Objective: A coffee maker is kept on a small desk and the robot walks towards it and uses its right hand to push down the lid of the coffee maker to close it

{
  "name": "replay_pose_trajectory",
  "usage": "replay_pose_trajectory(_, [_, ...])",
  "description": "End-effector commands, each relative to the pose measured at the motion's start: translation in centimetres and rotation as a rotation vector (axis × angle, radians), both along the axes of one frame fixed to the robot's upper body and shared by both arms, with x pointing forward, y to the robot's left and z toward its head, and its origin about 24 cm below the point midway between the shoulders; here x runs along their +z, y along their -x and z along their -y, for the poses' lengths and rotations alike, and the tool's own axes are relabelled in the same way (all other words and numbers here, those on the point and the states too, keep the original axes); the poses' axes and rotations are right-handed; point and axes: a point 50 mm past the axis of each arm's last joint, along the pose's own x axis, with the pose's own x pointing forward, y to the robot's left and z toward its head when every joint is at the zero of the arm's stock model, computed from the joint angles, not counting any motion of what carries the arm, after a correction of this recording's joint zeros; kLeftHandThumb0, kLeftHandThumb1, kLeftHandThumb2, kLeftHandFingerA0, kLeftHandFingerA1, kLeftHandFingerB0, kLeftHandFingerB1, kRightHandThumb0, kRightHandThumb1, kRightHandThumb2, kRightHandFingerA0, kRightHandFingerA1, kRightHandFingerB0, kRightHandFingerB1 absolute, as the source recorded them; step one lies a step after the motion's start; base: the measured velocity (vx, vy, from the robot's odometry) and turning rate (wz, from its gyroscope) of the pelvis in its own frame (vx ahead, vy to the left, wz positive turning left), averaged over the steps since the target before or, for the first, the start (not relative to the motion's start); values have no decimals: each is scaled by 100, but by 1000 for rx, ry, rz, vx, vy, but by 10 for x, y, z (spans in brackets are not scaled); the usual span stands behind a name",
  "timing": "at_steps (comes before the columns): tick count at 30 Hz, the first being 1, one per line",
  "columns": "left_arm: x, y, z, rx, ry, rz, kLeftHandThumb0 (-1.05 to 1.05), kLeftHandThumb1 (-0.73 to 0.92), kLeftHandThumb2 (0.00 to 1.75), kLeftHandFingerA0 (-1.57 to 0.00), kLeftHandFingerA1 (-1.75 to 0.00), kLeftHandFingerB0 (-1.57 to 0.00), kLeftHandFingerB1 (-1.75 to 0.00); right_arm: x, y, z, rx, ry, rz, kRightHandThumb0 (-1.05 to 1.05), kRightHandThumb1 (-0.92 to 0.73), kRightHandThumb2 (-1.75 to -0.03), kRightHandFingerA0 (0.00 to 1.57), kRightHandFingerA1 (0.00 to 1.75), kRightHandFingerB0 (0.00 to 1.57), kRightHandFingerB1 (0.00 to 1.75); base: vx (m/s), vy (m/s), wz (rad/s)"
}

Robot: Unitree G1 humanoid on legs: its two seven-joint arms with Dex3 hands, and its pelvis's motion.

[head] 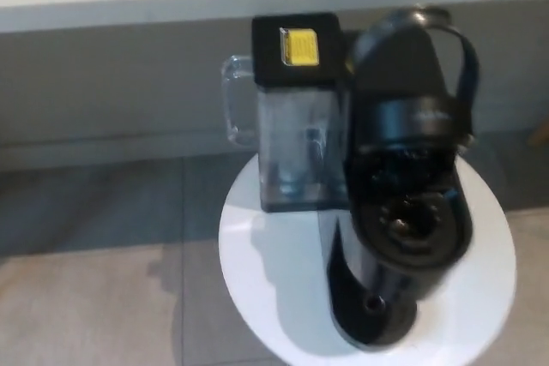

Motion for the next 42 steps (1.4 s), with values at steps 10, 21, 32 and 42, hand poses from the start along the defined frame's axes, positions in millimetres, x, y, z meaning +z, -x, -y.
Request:
replay_pose_trajectory(10, [3,1,-6,-1,-12,-5,-68,39,85,-3,-34,-2,-26,6,-3,4,8,15,44,-82,-50,-93,2,18,0,20,110,48,4])
replay_pose_trajectory(21, [3,-2,-5,-4,-25,-2,-78,50,56,-5,-38,-7,-27,10,-9,6,21,26,64,-80,-52,-94,4,25,0,21,29,-168,4])
replay_pose_trajectory(32, [2,-3,-3,0,-28,-1,-80,49,55,-6,-38,-9,-27,16,-13,11,46,71,88,-79,-69,-62,4,33,0,17,80,165,-7])
replay_pose_trajectory(42, [4,2,-9,29,-35,3,-70,42,86,-3,-36,-9,-25,16,-20,9,70,79,77,-85,-56,-95,5,28,1,15,25,11,3])
